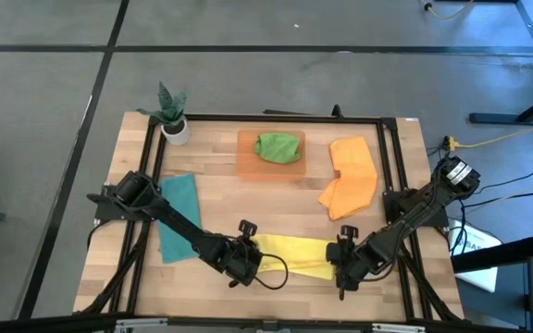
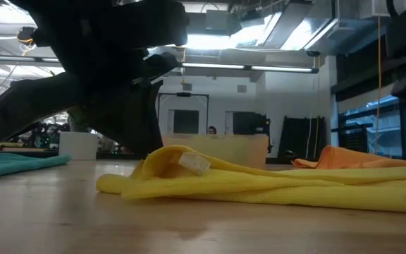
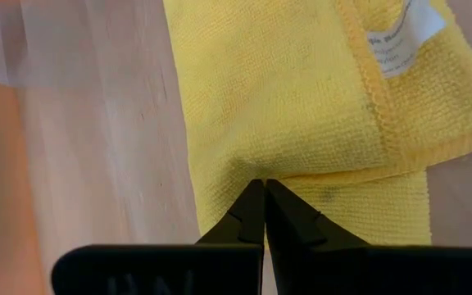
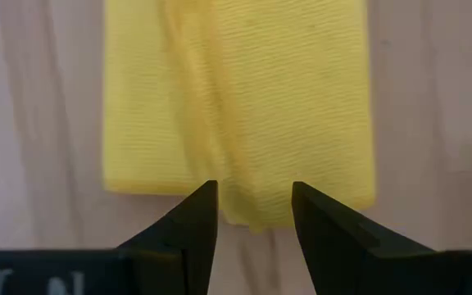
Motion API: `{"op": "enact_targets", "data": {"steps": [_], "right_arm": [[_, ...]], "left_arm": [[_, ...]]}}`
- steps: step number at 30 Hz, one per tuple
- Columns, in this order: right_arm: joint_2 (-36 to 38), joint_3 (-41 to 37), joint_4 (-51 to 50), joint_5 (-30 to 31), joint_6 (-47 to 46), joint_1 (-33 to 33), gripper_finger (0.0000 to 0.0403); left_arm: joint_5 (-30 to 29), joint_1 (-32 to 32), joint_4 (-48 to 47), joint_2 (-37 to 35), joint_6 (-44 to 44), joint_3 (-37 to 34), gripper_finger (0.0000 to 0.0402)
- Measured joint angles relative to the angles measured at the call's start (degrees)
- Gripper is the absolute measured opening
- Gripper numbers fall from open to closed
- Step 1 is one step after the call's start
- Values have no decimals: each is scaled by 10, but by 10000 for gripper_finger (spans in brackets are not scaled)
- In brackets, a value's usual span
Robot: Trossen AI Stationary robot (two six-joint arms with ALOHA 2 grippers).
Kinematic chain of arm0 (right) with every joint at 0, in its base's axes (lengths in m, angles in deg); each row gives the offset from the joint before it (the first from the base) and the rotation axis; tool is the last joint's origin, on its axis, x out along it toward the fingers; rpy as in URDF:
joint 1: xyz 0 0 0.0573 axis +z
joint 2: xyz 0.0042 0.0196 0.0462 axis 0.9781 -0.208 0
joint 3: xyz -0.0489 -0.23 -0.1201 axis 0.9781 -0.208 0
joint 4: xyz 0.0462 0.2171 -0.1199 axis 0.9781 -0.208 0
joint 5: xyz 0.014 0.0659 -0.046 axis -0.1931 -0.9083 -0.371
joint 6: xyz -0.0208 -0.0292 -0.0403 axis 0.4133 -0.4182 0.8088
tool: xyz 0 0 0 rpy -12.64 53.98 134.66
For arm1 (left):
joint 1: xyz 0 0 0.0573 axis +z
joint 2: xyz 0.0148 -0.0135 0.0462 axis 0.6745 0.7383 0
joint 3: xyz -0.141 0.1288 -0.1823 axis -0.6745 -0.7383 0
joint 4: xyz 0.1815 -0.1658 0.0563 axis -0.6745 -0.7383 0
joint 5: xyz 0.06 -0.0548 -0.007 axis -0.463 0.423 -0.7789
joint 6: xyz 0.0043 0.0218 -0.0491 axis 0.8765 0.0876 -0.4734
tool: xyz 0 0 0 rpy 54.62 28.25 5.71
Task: Roll microfiber towels into tight, uniform cylinder then place into a basket
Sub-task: Fold the yellow microfiber cloth
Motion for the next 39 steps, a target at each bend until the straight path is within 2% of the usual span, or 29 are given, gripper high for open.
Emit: {"op": "enact_targets", "data": {"steps": [6,11,16,23,28,34,39], "right_arm": [[-5,0,20,14,0,4,159],[-47,0,70,25,41,10,159],[-77,3,77,62,55,10,159],[-84,11,62,105,54,16,154],[-84,41,19,128,56,19,111],[-85,45,10,126,59,19,17],[-85,46,11,125,57,19,10]], "left_arm": [[0,0,0,0,-3,0,0],[0,0,0,0,-4,0,0],[4,0,-1,0,-4,0,0],[16,0,0,0,-4,0,0],[16,0,0,0,-4,0,0],[16,0,0,0,-4,0,0],[16,0,0,0,-4,0,0]]}}
